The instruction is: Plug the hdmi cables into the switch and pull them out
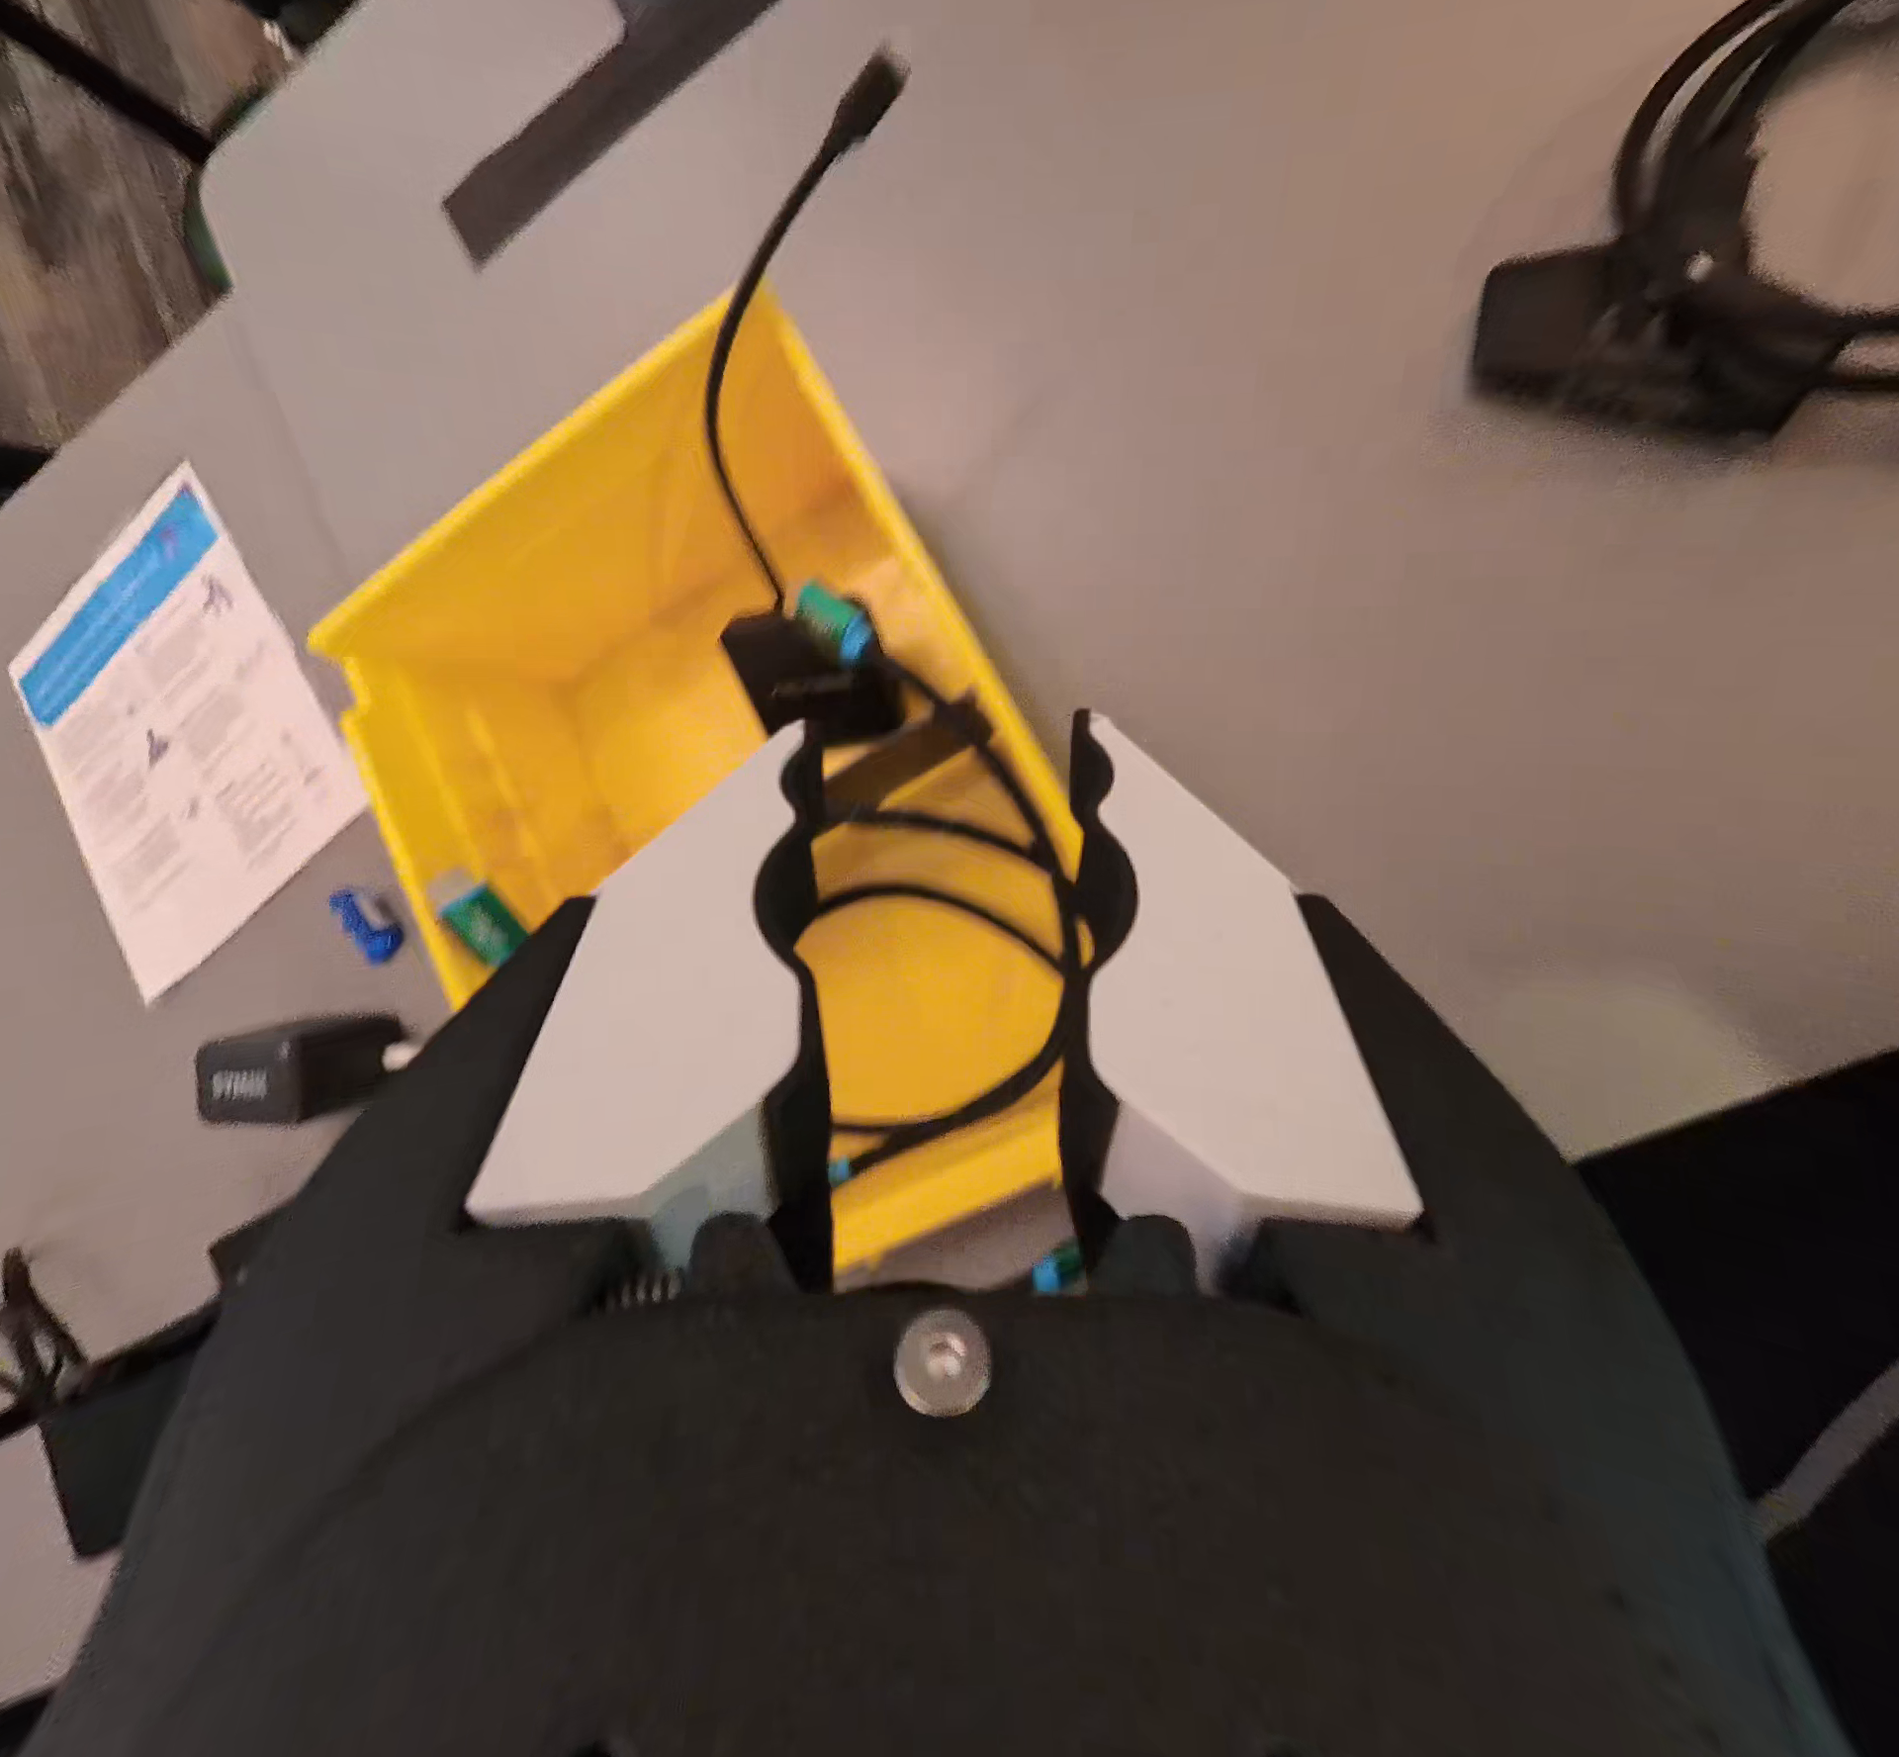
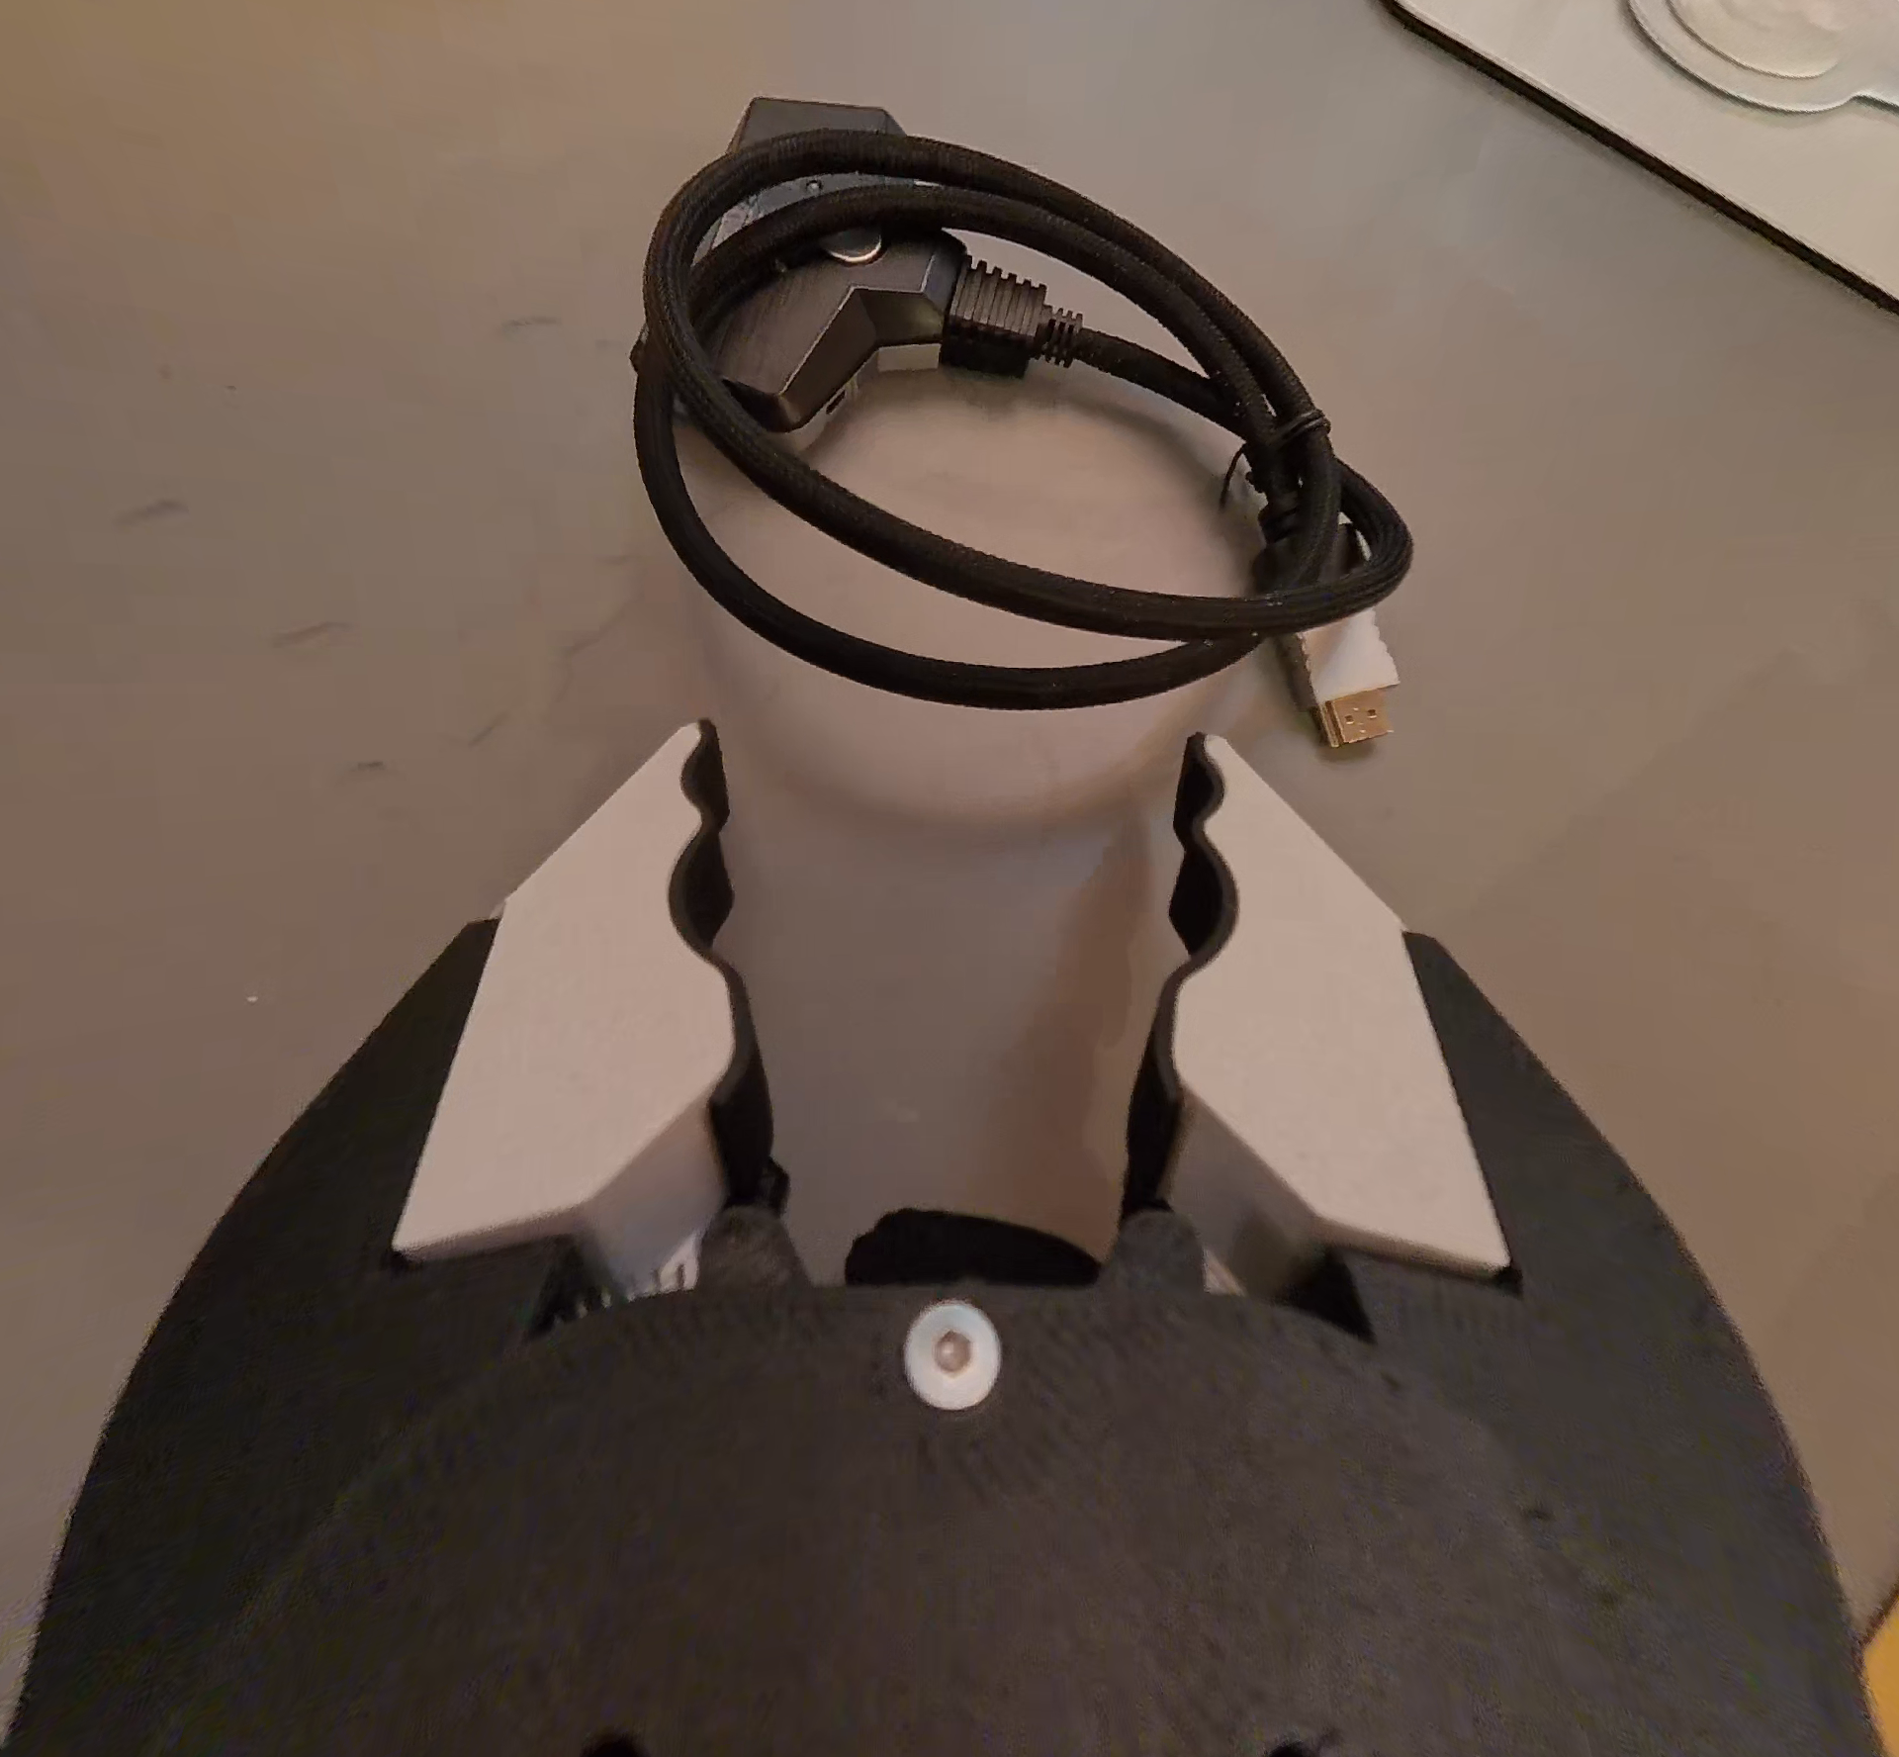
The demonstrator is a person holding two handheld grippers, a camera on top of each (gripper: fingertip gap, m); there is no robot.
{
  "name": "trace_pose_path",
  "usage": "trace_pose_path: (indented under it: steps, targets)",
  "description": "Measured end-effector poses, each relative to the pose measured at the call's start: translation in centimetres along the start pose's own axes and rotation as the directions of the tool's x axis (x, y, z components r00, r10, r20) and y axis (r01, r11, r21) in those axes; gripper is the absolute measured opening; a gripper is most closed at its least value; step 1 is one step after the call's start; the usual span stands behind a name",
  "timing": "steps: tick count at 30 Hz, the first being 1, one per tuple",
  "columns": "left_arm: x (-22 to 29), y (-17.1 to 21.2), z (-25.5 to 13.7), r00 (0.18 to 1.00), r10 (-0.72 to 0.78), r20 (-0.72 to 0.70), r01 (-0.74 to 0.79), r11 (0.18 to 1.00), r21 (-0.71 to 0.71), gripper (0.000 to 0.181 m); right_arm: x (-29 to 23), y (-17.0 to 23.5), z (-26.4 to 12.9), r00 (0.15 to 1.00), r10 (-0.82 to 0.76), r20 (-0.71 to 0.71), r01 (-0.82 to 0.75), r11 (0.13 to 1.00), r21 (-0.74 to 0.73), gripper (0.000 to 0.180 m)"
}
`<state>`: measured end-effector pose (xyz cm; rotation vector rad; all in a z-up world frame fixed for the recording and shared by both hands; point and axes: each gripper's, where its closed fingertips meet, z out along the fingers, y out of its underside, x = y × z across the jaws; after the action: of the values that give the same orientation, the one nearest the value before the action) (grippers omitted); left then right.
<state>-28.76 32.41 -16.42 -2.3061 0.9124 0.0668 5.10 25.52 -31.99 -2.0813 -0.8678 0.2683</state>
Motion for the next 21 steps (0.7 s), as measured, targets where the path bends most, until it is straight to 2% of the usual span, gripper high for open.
trace_pose_path:
  steps: [5,8,13,19,21]
  targets:
    - [-2.2,7.0,-0.8,1.000,-0.026,-0.009,0.024,0.987,-0.156,0.045,-0.1,0.2,0.2,1.000,-0.021,-0.008,0.021,1.000,-0.018,0.086]
    - [-2.8,9.2,-0.2,0.999,-0.031,0.008,0.032,0.980,-0.198,0.045,-0.1,0.4,0.3,0.999,-0.033,-0.012,0.033,0.999,-0.029,0.086]
    - [-4.3,9.7,1.9,0.998,0.009,0.067,0.005,0.978,-0.208,0.047,-0.1,0.4,0.4,0.999,-0.037,-0.013,0.037,0.999,-0.036,0.085]
    - [-7.2,8.8,4.9,0.965,0.172,0.197,-0.123,0.963,-0.238,0.051,-0.2,0.4,0.4,0.999,-0.040,-0.008,0.040,0.999,-0.036,0.085]
    - [-7.6,8.9,6.1,0.964,0.189,0.184,-0.141,0.959,-0.246,0.052,-0.2,0.4,0.4,0.999,-0.042,-0.006,0.042,0.999,-0.035,0.085]
